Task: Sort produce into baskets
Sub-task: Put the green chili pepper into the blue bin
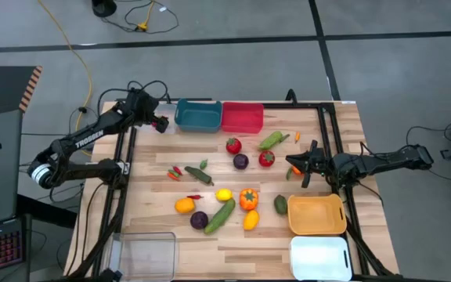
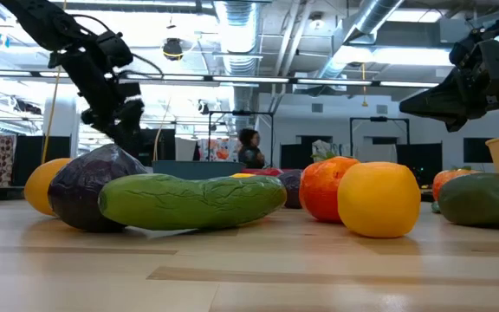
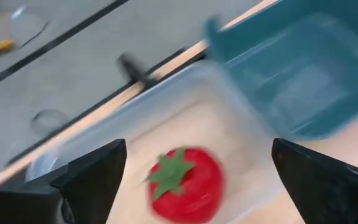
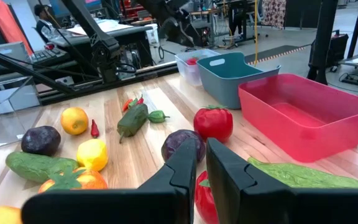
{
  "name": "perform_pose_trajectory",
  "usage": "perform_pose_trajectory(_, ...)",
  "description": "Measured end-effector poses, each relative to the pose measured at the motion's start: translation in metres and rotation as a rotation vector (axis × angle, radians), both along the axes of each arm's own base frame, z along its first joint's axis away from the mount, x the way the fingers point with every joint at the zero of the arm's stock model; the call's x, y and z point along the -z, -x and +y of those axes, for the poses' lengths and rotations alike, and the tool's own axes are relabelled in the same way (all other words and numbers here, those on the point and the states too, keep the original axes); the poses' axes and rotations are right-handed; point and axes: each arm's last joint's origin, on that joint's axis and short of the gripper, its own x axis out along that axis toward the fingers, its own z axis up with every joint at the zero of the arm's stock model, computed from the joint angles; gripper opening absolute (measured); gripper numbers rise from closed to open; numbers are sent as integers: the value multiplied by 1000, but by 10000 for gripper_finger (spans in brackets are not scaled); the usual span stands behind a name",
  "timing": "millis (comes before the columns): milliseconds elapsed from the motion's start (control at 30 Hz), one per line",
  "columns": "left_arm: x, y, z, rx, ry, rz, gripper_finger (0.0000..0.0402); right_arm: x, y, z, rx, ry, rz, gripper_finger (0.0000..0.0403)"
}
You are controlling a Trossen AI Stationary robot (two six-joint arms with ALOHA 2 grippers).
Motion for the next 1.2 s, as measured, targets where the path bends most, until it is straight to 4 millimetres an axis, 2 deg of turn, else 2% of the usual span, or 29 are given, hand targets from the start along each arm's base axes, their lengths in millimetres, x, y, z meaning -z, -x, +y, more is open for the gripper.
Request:
perform_pose_trajectory(233, -20, -13, -19, 360, -7, -241, 393, 0, 0, 0, 0, 0, 0, 67)
perform_pose_trajectory(433, -28, -32, -45, 520, -11, -282, 394, 0, 0, 0, 0, 0, 0, 67)
perform_pose_trajectory(600, -27, -51, -68, 626, -10, -255, 394, 0, 0, 0, 0, 0, 0, 67)
perform_pose_trajectory(900, -9, -78, -110, 767, 40, -85, 394, 0, 0, 0, 0, 0, 0, 67)
perform_pose_trajectory(1200, 21, -98, -132, 838, 80, 111, 394, 0, 0, 0, 0, 0, 0, 67)
